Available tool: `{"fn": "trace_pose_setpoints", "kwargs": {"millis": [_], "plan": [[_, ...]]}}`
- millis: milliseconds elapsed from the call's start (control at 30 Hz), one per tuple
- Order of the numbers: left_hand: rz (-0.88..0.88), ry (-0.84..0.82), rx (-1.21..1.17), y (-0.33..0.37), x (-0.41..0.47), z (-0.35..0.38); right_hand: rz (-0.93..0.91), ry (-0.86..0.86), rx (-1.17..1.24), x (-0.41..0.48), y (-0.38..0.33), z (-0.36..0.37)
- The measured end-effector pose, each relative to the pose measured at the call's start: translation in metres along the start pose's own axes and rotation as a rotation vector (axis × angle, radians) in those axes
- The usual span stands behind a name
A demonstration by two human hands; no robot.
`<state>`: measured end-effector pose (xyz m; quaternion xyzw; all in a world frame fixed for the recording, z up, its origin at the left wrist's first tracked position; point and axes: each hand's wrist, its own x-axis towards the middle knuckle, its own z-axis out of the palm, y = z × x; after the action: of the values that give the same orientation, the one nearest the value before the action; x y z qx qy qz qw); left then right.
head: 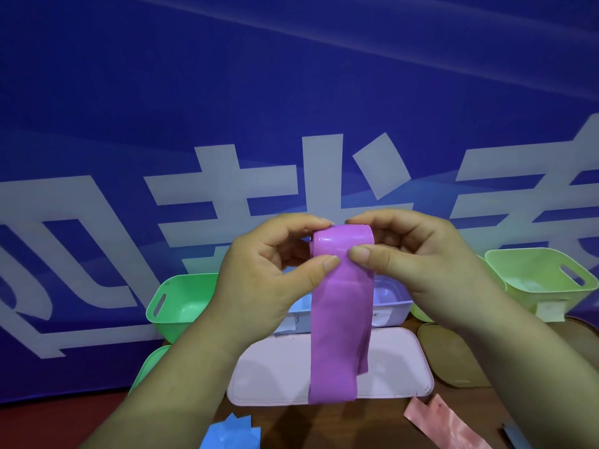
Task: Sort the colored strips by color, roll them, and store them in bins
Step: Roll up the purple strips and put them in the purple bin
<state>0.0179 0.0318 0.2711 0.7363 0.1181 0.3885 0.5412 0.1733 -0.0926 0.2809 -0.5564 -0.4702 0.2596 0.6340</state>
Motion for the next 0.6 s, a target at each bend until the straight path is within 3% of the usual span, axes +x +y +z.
{"fn": "trace_pose_setpoints", "kwargs": {"millis": [400,600], "plan": [[-0.093,0.055,-0.069,0.002,0.000,0.004,-0.105,-0.051,-0.169,0.000,0.010,-0.005],[-0.119,0.060,-0.089,0.002,0.000,0.007,-0.109,-0.017,-0.105,-0.002,0.012,-0.004]]}}
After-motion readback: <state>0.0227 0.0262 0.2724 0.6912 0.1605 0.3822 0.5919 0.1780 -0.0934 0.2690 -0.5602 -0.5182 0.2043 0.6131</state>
